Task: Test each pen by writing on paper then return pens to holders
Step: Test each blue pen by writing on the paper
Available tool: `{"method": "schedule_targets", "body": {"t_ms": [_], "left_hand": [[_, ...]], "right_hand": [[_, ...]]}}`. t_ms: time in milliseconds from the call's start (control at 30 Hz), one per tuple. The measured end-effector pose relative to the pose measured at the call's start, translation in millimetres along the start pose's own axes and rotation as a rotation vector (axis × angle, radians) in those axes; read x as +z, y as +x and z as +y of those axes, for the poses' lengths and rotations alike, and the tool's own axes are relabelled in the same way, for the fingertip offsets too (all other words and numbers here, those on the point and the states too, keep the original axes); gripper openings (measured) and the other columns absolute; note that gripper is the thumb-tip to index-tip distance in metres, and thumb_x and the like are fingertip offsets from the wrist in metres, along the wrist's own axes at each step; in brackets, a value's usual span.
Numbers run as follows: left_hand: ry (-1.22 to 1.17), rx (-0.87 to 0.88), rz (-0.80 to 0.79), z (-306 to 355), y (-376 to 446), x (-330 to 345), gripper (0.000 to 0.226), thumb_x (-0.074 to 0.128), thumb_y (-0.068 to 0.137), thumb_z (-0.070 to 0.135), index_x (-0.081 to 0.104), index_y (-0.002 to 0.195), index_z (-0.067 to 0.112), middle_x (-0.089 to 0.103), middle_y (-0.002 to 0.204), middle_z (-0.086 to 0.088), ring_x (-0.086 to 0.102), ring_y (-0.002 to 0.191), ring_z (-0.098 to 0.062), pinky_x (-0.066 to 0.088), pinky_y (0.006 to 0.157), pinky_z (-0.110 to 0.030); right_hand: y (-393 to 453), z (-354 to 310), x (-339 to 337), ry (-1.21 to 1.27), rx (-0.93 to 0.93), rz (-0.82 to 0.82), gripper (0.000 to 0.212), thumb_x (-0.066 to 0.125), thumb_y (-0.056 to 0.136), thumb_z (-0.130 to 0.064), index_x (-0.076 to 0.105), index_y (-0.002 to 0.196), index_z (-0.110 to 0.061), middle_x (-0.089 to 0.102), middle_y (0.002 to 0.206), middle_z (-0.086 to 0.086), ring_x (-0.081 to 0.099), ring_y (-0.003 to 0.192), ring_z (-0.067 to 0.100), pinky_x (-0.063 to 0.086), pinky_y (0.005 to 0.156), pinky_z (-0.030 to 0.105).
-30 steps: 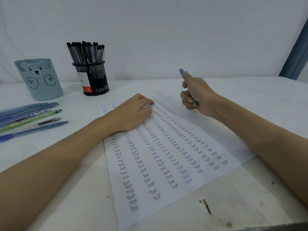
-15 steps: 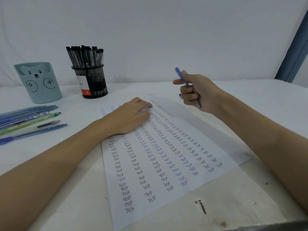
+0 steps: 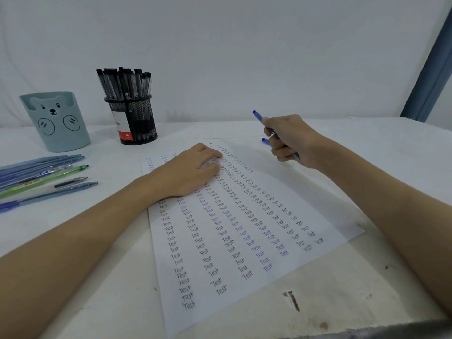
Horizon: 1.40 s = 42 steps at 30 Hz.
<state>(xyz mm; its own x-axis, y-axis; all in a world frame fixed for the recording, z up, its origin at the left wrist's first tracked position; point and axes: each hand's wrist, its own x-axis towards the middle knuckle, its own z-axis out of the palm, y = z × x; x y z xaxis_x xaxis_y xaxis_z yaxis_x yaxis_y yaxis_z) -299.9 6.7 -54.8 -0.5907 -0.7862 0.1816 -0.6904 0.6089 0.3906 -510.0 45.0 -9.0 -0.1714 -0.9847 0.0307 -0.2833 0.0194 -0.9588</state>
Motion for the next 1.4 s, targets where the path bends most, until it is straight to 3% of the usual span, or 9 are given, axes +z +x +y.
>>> {"method": "schedule_targets", "body": {"t_ms": [67, 200, 300, 467, 667, 867, 1033, 1133, 1400], "left_hand": [[-0.001, 0.006, 0.002, 0, 0, 0, 0.041, 0.038, 0.098, 0.035, 0.043, 0.137, 0.026, 0.038, 0.137, 0.008, 0.037, 0.111, -0.001, 0.024, 0.091, -0.016], [0.006, 0.01, 0.002, 0, 0, 0, 0.041, 0.037, 0.099, 0.035, 0.041, 0.139, 0.025, 0.036, 0.138, 0.008, 0.035, 0.111, 0.0, 0.023, 0.089, -0.014], [0.015, 0.013, 0.002, 2, -1, -2, 0.042, 0.037, 0.099, 0.035, 0.04, 0.14, 0.023, 0.035, 0.141, 0.007, 0.035, 0.115, -0.001, 0.023, 0.091, -0.014], [0.075, -0.008, 0.008, 0, -14, -13, 0.042, 0.037, 0.099, 0.03, 0.039, 0.14, 0.021, 0.035, 0.144, 0.006, 0.036, 0.129, -0.009, 0.028, 0.102, -0.022], [0.053, -0.088, 0.093, -8, -89, -41, 0.033, 0.036, 0.098, 0.035, 0.048, 0.129, 0.033, 0.044, 0.134, 0.015, 0.04, 0.121, -0.002, 0.031, 0.102, -0.024], [0.098, -0.205, 0.187, -33, -193, -71, 0.026, 0.04, 0.099, 0.032, 0.055, 0.121, 0.031, 0.048, 0.122, 0.024, 0.037, 0.11, 0.011, 0.022, 0.089, 0.004], [0.154, -0.352, 0.222, -63, -236, -86, 0.031, 0.041, 0.094, 0.032, 0.056, 0.121, 0.026, 0.051, 0.126, 0.012, 0.043, 0.116, -0.003, 0.025, 0.091, -0.01], [0.136, -0.384, 0.275, -74, -247, -85, 0.037, 0.042, 0.089, 0.032, 0.059, 0.119, 0.019, 0.054, 0.125, 0.006, 0.047, 0.116, -0.008, 0.027, 0.09, -0.01], [0.044, -0.398, 0.372, -77, -248, -79, 0.028, 0.048, 0.093, 0.015, 0.06, 0.119, 0.019, 0.055, 0.123, 0.007, 0.049, 0.114, -0.009, 0.033, 0.094, -0.018]], "right_hand": [[3, 3, 0, -0.172, -0.057, 0.046, 0.032, 0.048, 0.095, -0.028, 0.041, 0.068, -0.012, 0.029, 0.047, -0.001, 0.022, 0.036, 0.014, 0.017, 0.04, 0.018], [9, 16, -3, -0.963, -0.209, 0.196, 0.029, 0.053, 0.091, -0.034, 0.054, 0.072, -0.012, 0.046, 0.062, 0.002, 0.045, 0.061, 0.025, 0.028, 0.049, 0.026], [8, 18, -3, -1.115, -0.255, 0.274, 0.023, 0.059, 0.088, -0.029, 0.061, 0.087, -0.006, 0.051, 0.073, 0.007, 0.047, 0.073, 0.028, 0.032, 0.061, 0.027], [3, 17, -1, -1.174, -0.24, 0.298, 0.031, 0.058, 0.09, -0.032, 0.062, 0.096, -0.001, 0.05, 0.078, 0.009, 0.046, 0.074, 0.029, 0.035, 0.065, 0.029], [-15, -10, 13, -1.087, -0.402, 0.322, 0.024, 0.06, 0.088, -0.032, 0.066, 0.092, -0.009, 0.063, 0.088, 0.01, 0.054, 0.081, 0.03, 0.035, 0.068, 0.03], [-46, -60, 98, -0.987, -0.601, -0.147, 0.023, 0.059, 0.089, -0.038, 0.067, 0.092, -0.017, 0.055, 0.09, -0.005, 0.053, 0.086, 0.02, 0.039, 0.074, 0.028], [-57, -76, 199, -0.95, -0.759, -0.426, 0.024, 0.051, 0.092, -0.02, 0.068, 0.108, -0.015, 0.062, 0.113, 0.003, 0.054, 0.097, 0.018, 0.046, 0.087, 0.03], [-58, -71, 246, -0.971, -0.78, -0.429, 0.033, 0.047, 0.091, -0.015, 0.06, 0.122, -0.02, 0.052, 0.125, 0.009, 0.051, 0.111, 0.025, 0.042, 0.088, 0.03], [-64, -60, 275, -0.939, -0.791, -0.359, 0.012, 0.054, 0.09, -0.012, 0.059, 0.1, -0.01, 0.052, 0.105, 0.009, 0.055, 0.089, 0.026, 0.048, 0.08, 0.034]]}}
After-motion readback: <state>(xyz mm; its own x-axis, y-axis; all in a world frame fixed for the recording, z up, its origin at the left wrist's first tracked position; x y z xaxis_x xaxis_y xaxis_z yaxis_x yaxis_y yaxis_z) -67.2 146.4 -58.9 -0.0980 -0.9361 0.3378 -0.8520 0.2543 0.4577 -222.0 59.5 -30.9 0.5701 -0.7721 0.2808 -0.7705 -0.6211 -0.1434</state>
